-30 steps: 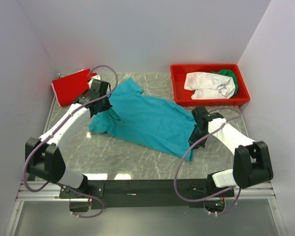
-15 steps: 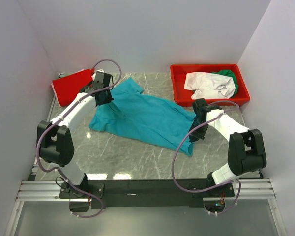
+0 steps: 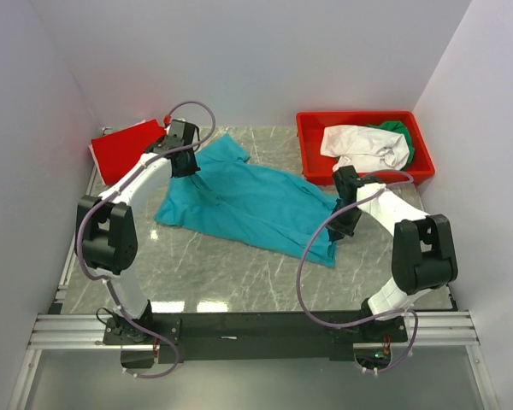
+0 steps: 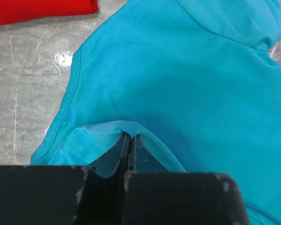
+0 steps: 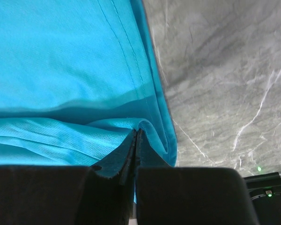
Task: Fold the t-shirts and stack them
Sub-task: Fold the tshirt
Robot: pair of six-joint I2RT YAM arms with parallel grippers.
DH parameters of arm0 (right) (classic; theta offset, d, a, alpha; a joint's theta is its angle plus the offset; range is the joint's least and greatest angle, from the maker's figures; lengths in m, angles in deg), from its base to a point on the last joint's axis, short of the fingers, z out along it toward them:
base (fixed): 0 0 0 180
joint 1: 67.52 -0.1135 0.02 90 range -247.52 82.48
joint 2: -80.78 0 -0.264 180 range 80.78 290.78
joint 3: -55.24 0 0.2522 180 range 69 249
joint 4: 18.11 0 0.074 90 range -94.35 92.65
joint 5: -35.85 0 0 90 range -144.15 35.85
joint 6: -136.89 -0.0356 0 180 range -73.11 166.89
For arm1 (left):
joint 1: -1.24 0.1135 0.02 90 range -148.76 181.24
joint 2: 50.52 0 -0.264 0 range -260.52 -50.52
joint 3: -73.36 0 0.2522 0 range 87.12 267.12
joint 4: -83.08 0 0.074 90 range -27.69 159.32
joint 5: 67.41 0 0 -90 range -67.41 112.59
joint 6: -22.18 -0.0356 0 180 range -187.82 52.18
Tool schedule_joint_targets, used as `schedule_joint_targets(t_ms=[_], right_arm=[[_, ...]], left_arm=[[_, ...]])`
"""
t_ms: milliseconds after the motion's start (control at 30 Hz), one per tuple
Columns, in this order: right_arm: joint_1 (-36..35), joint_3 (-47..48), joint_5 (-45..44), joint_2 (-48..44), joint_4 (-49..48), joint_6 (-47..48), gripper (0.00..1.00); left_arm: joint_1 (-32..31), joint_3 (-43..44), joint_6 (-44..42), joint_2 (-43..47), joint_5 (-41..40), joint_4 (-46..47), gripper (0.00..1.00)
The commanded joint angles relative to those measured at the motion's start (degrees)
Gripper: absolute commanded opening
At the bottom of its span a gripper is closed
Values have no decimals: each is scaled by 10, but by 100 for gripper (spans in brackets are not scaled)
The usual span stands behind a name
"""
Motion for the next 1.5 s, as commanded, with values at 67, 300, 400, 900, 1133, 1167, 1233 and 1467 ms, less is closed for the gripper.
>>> schedule_joint_targets(t_ms=[67,300,400,900,1133,1167,1233,1467], right_arm=[[7,37,-25,11,-3,5,0],[8,63,-28,26,-2,6,0],[12,70,-31,29,-4,6,0],[25,110,-104,-50,-9,0,48],[24,68,-47,-130,-33,44,49],[23,41,-26,-138,-49,46,49],[18,10,18,-151,-68,42,49],[15,-101,55,-168,-106,18,49]], left_arm=[[7,33,-15,-10,10,13,1],[10,42,-13,-19,11,9,1],[14,44,-16,-23,11,9,1],[29,65,-3,-10,30,0,87],[34,-46,16,71,68,21,89],[34,-75,18,78,71,23,89],[35,-103,30,98,75,29,90],[58,-209,51,157,43,22,90]])
